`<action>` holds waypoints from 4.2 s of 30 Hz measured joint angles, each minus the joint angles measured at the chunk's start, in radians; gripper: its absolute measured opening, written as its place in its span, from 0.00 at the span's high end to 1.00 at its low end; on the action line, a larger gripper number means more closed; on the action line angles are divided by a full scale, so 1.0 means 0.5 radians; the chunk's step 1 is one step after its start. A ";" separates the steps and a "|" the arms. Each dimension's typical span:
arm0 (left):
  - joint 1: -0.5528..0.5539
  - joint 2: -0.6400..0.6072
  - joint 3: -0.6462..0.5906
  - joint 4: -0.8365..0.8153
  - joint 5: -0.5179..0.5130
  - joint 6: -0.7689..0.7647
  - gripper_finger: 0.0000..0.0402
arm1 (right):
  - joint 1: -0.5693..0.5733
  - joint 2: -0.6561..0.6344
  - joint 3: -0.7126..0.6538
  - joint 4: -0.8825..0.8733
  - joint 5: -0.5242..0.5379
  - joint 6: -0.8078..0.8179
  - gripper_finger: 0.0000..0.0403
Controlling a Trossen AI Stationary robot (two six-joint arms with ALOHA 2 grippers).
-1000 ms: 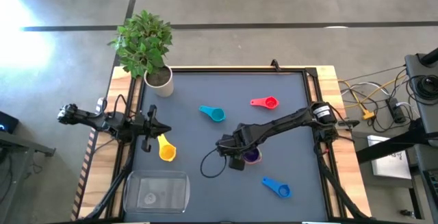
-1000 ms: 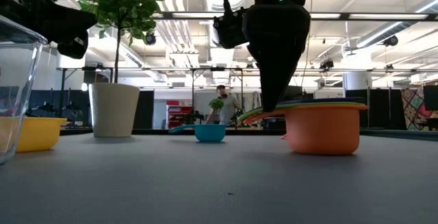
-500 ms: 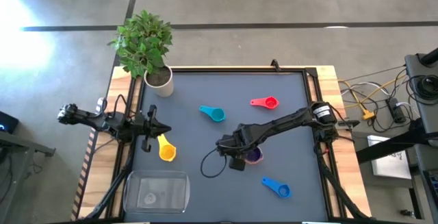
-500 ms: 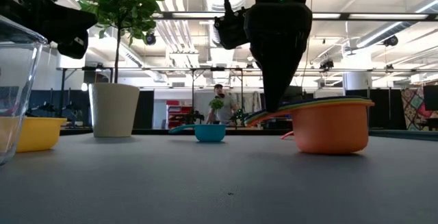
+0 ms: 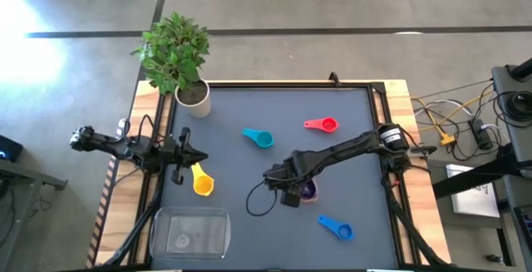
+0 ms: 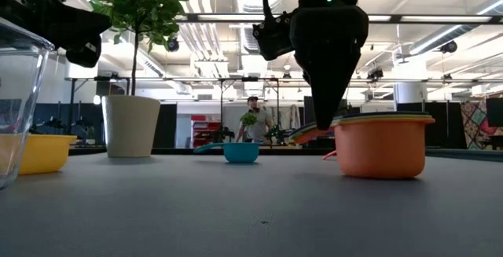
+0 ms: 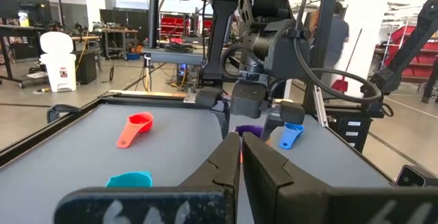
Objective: Nest measuring cups in basket
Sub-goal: Stack the purple measuring cup into the green measuring cup, then stack the yellow measuring cup into the purple measuring cup
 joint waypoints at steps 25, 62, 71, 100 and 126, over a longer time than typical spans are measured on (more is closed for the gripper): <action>0.000 0.001 0.000 0.001 0.000 0.001 1.00 | -0.049 -0.185 -0.079 -0.110 0.314 0.542 0.08; 0.000 0.001 0.000 0.001 0.000 0.000 1.00 | -0.175 -0.757 -1.077 1.053 -0.156 0.944 0.08; 0.000 0.001 0.000 0.000 0.000 0.001 1.00 | -0.193 -0.512 -0.909 0.738 -0.186 0.919 0.09; 0.000 0.001 0.000 0.001 0.000 0.000 1.00 | -0.192 -0.442 -0.777 0.656 -0.323 0.592 0.69; 0.001 0.001 0.000 0.001 0.000 0.001 1.00 | -0.197 -0.448 -0.555 0.567 -0.306 -0.319 0.81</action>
